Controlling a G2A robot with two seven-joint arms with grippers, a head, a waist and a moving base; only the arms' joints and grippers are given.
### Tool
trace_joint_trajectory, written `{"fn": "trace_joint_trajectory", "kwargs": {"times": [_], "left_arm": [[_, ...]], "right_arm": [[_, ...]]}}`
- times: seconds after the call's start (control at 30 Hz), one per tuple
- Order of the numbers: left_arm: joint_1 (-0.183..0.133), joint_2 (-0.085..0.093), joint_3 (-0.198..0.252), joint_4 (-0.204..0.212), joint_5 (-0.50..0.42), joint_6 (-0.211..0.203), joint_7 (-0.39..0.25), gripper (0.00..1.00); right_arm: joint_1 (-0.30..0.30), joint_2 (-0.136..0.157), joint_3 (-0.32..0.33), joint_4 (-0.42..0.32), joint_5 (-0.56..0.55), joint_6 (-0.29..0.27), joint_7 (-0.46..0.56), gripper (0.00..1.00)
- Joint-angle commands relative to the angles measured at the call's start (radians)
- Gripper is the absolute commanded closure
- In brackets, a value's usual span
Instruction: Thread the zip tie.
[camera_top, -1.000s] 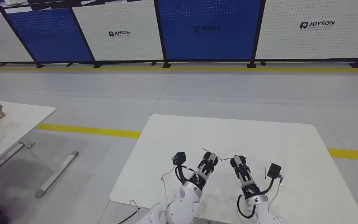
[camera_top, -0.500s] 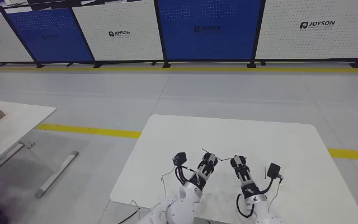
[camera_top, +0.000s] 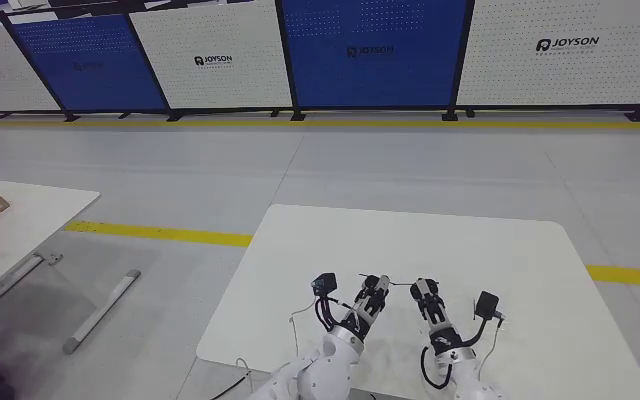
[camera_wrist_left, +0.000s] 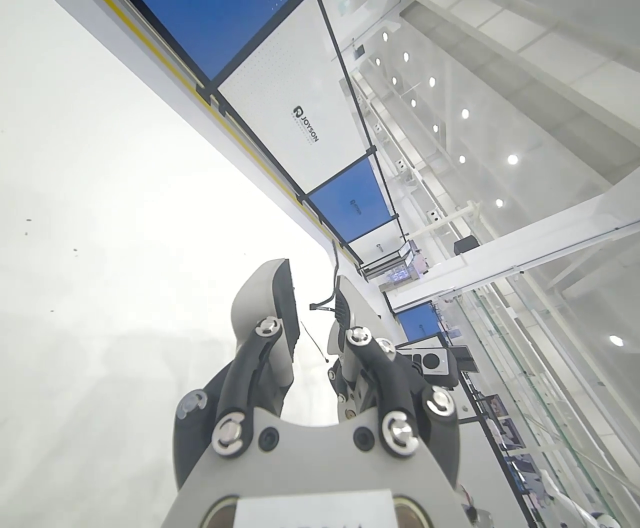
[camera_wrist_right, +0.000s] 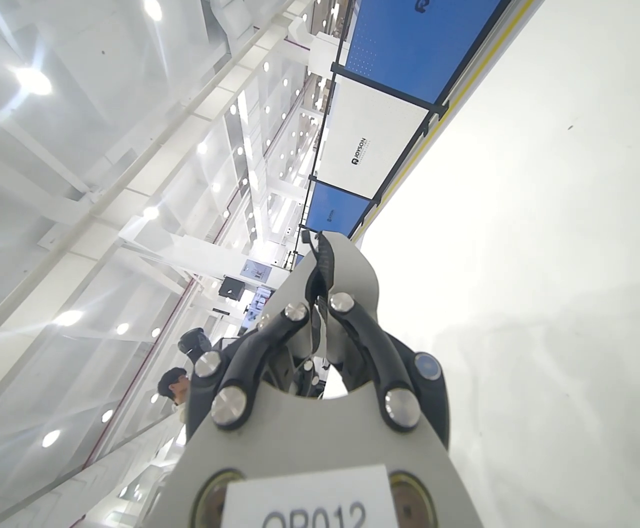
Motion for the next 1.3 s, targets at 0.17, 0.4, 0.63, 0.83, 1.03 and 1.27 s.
{"fn": "trace_joint_trajectory", "kwargs": {"times": [0.17, 0.4, 0.63, 0.83, 1.03, 1.27], "left_arm": [[-0.003, -0.007, 0.001, 0.007, 0.008, 0.002, 0.001, 1.0], [0.001, -0.011, 0.0, 0.004, 0.018, -0.002, -0.004, 1.0], [0.01, -0.014, -0.002, -0.004, 0.038, -0.007, -0.017, 1.0], [0.016, -0.016, -0.007, -0.01, 0.042, -0.009, -0.03, 1.0], [0.022, -0.018, -0.013, -0.018, 0.043, -0.01, -0.036, 1.0], [0.024, -0.022, -0.016, -0.016, 0.046, -0.007, -0.033, 1.0]], "right_arm": [[-0.004, -0.002, 0.002, -0.004, -0.006, -0.003, 0.003, 1.0], [-0.006, -0.003, 0.005, -0.005, -0.006, 0.0, 0.007, 1.0], [0.001, -0.005, 0.005, -0.004, -0.001, 0.014, 0.035, 1.0], [0.006, -0.006, 0.004, -0.004, 0.017, 0.015, 0.072, 1.0], [0.007, -0.005, 0.011, -0.005, 0.042, 0.009, 0.102, 1.0], [0.005, -0.006, 0.013, -0.001, 0.053, 0.003, 0.109, 1.0]]}}
